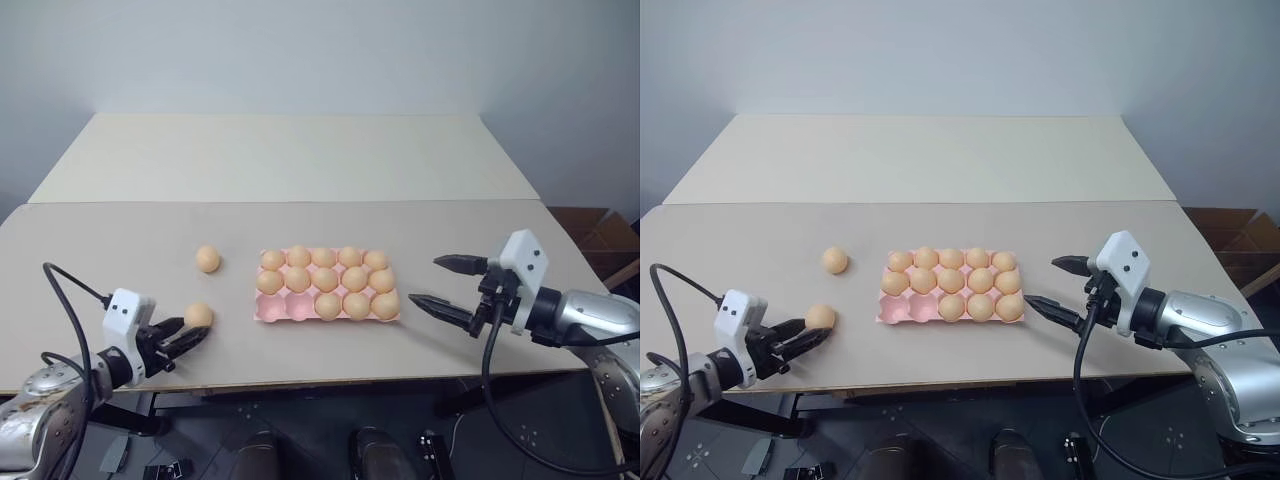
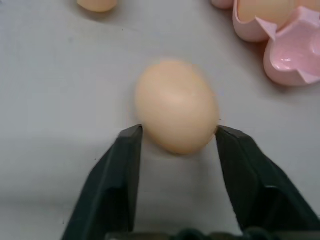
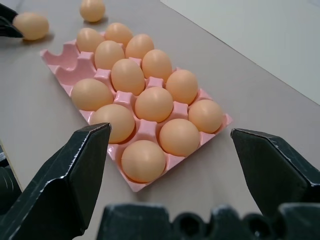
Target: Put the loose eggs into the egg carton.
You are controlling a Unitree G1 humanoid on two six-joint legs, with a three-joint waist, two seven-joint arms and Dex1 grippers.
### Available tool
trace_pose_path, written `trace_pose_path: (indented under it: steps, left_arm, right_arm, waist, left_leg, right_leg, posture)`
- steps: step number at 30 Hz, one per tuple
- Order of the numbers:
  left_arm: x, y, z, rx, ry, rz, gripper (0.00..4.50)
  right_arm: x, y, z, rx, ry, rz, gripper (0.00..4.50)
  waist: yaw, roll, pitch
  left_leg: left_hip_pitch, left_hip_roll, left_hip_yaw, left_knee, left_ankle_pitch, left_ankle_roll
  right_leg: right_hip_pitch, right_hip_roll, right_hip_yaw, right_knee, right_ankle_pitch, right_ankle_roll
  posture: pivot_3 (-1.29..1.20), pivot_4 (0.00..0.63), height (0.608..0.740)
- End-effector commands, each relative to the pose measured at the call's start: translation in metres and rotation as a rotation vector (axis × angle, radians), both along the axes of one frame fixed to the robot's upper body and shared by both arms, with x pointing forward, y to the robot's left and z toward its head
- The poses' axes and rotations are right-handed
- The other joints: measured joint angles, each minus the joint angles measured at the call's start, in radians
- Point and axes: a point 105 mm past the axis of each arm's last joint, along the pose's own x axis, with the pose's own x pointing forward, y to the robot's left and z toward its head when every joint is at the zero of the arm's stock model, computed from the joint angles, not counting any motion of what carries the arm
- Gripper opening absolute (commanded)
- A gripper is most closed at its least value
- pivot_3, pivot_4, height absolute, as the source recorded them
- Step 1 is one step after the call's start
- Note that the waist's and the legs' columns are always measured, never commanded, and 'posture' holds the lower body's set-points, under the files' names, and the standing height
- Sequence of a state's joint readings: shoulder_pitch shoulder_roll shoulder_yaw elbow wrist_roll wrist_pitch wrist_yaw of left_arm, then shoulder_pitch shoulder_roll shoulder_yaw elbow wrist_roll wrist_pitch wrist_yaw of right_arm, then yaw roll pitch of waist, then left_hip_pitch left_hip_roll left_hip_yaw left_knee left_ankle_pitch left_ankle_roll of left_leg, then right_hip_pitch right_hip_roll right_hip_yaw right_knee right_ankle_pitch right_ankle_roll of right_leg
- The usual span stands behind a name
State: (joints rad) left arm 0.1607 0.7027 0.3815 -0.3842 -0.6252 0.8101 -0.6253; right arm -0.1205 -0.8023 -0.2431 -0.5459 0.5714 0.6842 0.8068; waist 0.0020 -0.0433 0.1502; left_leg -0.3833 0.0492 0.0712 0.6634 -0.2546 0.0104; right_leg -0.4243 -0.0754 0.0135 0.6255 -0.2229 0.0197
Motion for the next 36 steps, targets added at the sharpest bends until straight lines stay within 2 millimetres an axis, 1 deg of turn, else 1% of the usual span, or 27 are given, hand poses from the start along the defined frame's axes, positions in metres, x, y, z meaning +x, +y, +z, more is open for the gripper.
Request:
trace_pose_path:
  steps: [1,4,6,9,10,13,16,19,21,23,24,28,32,36]
  left_arm:
    - [-0.002,-0.005,0.015,0.059,-0.076,-0.087,1.67]
    - [-0.009,-0.009,0.03,0.084,-0.141,-0.201,1.67]
    - [-0.016,-0.023,0.044,0.053,-0.201,-0.334,1.67]
    - [-0.013,-0.032,0.05,0.05,-0.174,-0.4,1.67]
    - [-0.012,-0.032,0.052,0.056,-0.181,-0.411,1.67]
    - [-0.008,-0.024,0.057,0.068,-0.188,-0.387,1.67]
    - [0.0,-0.014,0.064,0.033,-0.209,-0.317,2.28]
    - [0.007,-0.006,0.067,0.026,-0.212,-0.252,3.22]
    - [0.009,0.003,0.062,0.069,-0.195,-0.205,3.86]
    - [0.013,0.014,0.054,0.177,-0.205,-0.132,4.49]
    - [0.014,0.017,0.051,0.199,-0.195,-0.113,4.49]
    - [0.007,0.015,0.034,0.228,-0.125,-0.168,4.49]
    - [0.009,0.017,0.031,0.233,-0.118,-0.153,4.49]
    - [0.002,0.011,0.027,0.225,-0.088,-0.21,4.49]
  right_arm:
    - [-0.005,0.005,0.01,0.005,-0.05,0.013,4.5]
    - [-0.008,0.006,0.011,0.012,-0.055,0.012,4.5]
    - [-0.008,0.007,0.011,0.015,-0.057,0.009,4.5]
    - [-0.007,0.011,0.011,0.021,-0.061,0.018,4.5]
    - [-0.007,0.013,0.012,0.026,-0.063,0.022,4.5]
    - [-0.007,0.015,0.013,0.029,-0.068,0.024,4.5]
    - [-0.008,0.016,0.012,0.031,-0.068,0.025,4.5]
    - [-0.008,0.017,0.01,0.031,-0.065,0.021,4.5]
    - [-0.008,0.018,0.01,0.031,-0.065,0.022,4.5]
    - [-0.009,0.018,0.01,0.033,-0.065,0.023,4.5]
    - [-0.009,0.019,0.011,0.034,-0.066,0.023,4.5]
    - [-0.011,0.02,0.01,0.038,-0.067,0.021,4.5]
    - [-0.013,0.02,0.01,0.043,-0.069,0.014,4.5]
    - [-0.015,0.021,0.011,0.051,-0.072,0.012,4.5]
  waist:
    - [-0.001,0.0,0.0]
    - [-0.001,0.0,0.0]
    - [0.0,0.0,0.0]
    - [0.005,0.0,0.0]
    - [0.007,0.0,0.0]
    - [0.007,0.0,0.0]
    - [0.003,0.0,0.0]
    - [0.003,0.0,0.0]
    - [0.003,0.0,0.0]
    - [0.001,0.0,0.0]
    - [0.001,0.0,0.0]
    - [0.001,0.0,0.0]
    - [0.004,0.0,0.0]
    - [0.005,0.0,0.0]
  left_leg:
    - [0.0,0.0,0.0,0.0,0.0,0.0]
    - [-0.001,0.0,0.0,0.0,0.0,0.0]
    - [-0.001,0.0,0.001,0.0,0.0,0.0]
    - [-0.001,0.0,0.001,0.0,0.0,0.0]
    - [-0.001,0.0,0.001,0.0,0.0,0.0]
    - [0.0,0.0,0.001,0.001,0.0,0.0]
    - [0.0,0.0,0.001,0.001,0.0,0.0]
    - [-0.001,0.0,0.0,0.001,0.0,0.0]
    - [-0.001,0.0,0.0,0.001,0.0,0.0]
    - [-0.001,0.0,0.001,0.001,0.0,0.0]
    - [-0.001,0.0,0.001,0.001,0.0,0.0]
    - [-0.001,0.0,0.001,0.001,0.0,0.0]
    - [-0.001,0.0,0.001,0.001,0.0,0.0]
    - [-0.001,0.0,0.001,0.001,0.0,0.0]
  right_leg:
    - [0.0,0.0,0.0,0.0,0.0,0.0]
    - [-0.001,0.0,0.0,0.0,0.0,0.0]
    - [-0.001,0.0,-0.001,-0.001,-0.001,-0.001]
    - [0.0,-0.001,-0.001,0.0,-0.003,-0.004]
    - [0.0,0.0,-0.001,0.0,-0.003,-0.004]
    - [0.0,0.0,0.0,0.0,-0.002,-0.004]
    - [0.0,0.0,0.0,0.0,0.0,0.0]
    - [-0.001,0.001,-0.001,0.0,0.0,0.0]
    - [0.0,0.0,-0.001,0.0,0.0,0.0]
    - [0.0,0.0,-0.001,0.0,0.0,0.0]
    - [0.0,0.0,-0.001,0.0,0.0,0.0]
    - [0.0,0.0,-0.001,0.0,0.0,0.0]
    - [0.0,0.0,-0.001,0.0,0.0,0.0]
    - [0.0,0.0,-0.001,0.0,0.0,0.0]
  posture:
    - [0.0,0.15,0.74]
    - [0.0,0.15,0.74]
    - [0.0,0.15,0.74]
    - [0.0,0.15,0.74]
    - [0.0,0.15,0.74]
    - [0.0,0.15,0.74]
    - [0.0,0.15,0.74]
    - [0.0,0.15,0.74]
    - [0.0,0.15,0.74]
    - [0.0,0.15,0.74]
    - [0.0,0.15,0.74]
    - [0.0,0.15,0.74]
    - [0.0,0.15,0.74]
    - [0.0,0.15,0.74]
